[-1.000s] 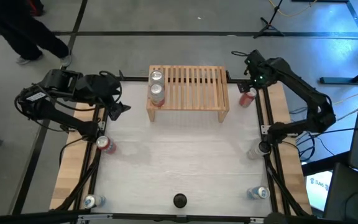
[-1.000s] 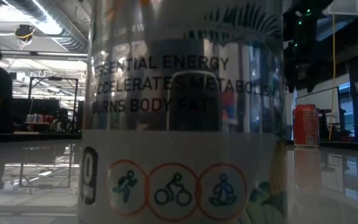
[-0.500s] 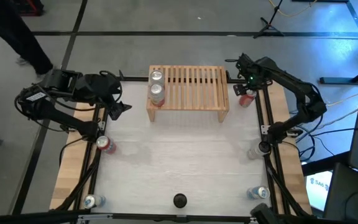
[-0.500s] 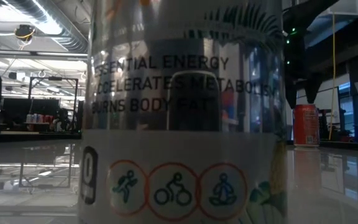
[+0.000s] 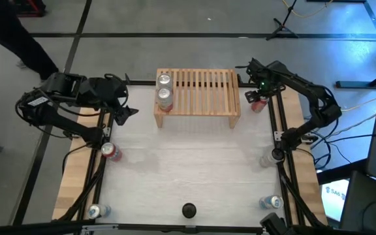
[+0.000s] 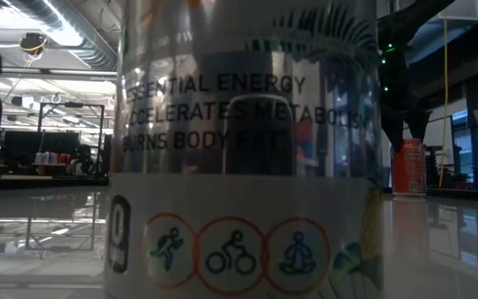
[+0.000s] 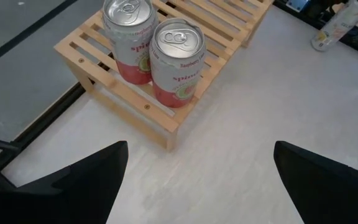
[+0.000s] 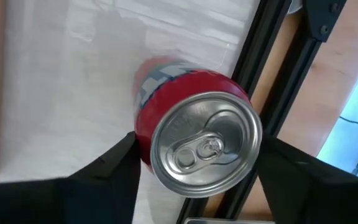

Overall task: Place canned beverage on shelf
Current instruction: Put the top orange soda can on the shelf

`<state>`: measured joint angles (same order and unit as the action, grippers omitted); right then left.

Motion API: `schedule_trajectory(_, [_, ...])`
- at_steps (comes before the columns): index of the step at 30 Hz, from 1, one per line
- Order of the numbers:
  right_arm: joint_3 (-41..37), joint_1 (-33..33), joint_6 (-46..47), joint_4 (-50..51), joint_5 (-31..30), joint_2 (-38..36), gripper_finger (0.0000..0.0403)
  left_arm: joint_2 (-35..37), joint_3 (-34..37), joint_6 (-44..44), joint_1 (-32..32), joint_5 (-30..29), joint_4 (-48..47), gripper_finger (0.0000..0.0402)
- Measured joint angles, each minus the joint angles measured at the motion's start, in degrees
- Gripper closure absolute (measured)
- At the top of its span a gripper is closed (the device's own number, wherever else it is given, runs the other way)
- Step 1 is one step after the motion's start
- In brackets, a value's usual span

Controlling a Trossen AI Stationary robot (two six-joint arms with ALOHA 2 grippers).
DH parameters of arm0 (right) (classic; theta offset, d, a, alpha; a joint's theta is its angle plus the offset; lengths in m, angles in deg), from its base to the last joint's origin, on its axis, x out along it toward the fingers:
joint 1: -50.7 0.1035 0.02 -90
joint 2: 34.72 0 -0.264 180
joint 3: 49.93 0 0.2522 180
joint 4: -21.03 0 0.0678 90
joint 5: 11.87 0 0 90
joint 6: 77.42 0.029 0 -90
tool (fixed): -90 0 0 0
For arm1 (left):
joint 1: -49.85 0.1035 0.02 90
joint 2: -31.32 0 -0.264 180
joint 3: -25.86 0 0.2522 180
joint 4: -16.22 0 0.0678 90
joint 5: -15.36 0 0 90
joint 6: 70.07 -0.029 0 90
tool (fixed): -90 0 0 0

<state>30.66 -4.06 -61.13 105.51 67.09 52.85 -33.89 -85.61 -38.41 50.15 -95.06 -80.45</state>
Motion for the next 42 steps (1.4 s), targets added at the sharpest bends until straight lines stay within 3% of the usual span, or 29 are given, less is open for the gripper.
schedule_trajectory(10, [2.1,0.2,-4.6,5.5,4.8,-8.3,0.0161,0.0,0.0,-0.4,0.0,0.4,0.0,0.0007])
schedule_trajectory(16, [3.3,6.4,-4.8,13.1,6.5,-15.8,0.0161,0.0,0.0,-0.4,0.0,0.4,0.0,0.0007])
schedule_trajectory(27, [3.4,29.8,4.6,17.7,14.7,-25.5,0.0162,0.0,0.0,-0.4,0.0,1.7,-0.1,0.0007])
schedule_trajectory(32, [3.4,40.7,7.5,13.1,15.6,-24.2,0.0162,0.0,0.0,-0.4,0.0,1.9,-0.1,0.0007])
schedule_trajectory(42, [3.4,54.4,6.0,-4.0,18.3,-18.7,0.0162,0.0,0.0,-0.4,0.0,3.4,-0.1,0.0007])
